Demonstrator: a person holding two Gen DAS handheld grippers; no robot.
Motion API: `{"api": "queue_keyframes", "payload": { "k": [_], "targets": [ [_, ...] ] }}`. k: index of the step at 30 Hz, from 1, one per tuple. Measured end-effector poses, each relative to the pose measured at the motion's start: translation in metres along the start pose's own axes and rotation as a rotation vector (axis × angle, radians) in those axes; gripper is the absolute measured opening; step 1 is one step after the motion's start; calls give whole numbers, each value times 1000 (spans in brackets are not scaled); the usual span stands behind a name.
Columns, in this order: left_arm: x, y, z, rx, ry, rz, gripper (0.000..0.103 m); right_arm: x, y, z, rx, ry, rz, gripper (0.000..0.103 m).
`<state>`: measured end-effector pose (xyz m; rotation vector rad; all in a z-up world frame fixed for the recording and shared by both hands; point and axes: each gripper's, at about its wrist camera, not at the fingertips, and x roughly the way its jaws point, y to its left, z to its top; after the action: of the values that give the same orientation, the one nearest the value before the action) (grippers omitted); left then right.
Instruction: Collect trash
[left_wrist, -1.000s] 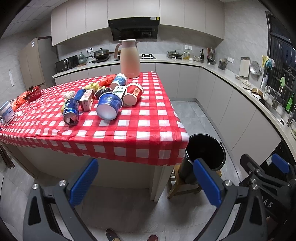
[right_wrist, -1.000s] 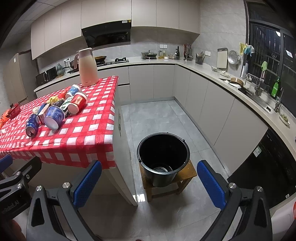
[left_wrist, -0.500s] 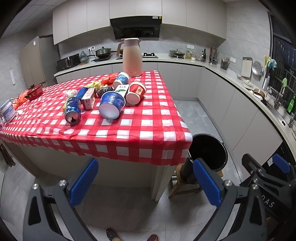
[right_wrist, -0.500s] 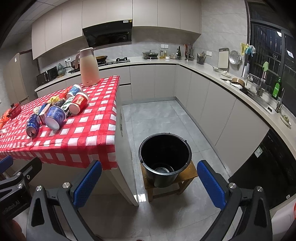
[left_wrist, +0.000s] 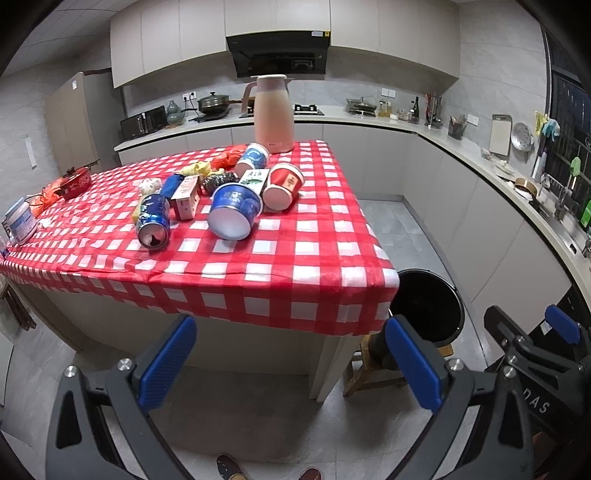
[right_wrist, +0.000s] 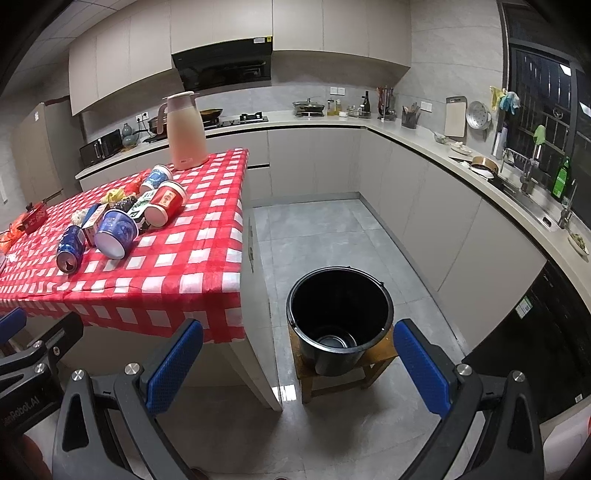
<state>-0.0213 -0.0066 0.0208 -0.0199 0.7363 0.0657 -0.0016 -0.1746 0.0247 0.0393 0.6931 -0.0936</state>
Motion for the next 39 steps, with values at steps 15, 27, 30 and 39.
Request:
{"api": "queue_keyframes", "payload": {
  "k": [15, 27, 30, 39],
  "targets": [
    [27, 44, 18, -73, 25, 78, 103, 37, 43, 23, -59, 18, 92, 103],
    [91, 135, 53, -150, 90, 148, 103, 91, 134, 57, -72, 68, 160, 103],
    [106, 159, 63, -157, 102, 158, 103, 107, 160, 67, -64, 82, 177, 103],
    [159, 214, 102, -172, 146, 105, 103, 145, 238, 100, -50, 98, 174, 103]
  ]
}}
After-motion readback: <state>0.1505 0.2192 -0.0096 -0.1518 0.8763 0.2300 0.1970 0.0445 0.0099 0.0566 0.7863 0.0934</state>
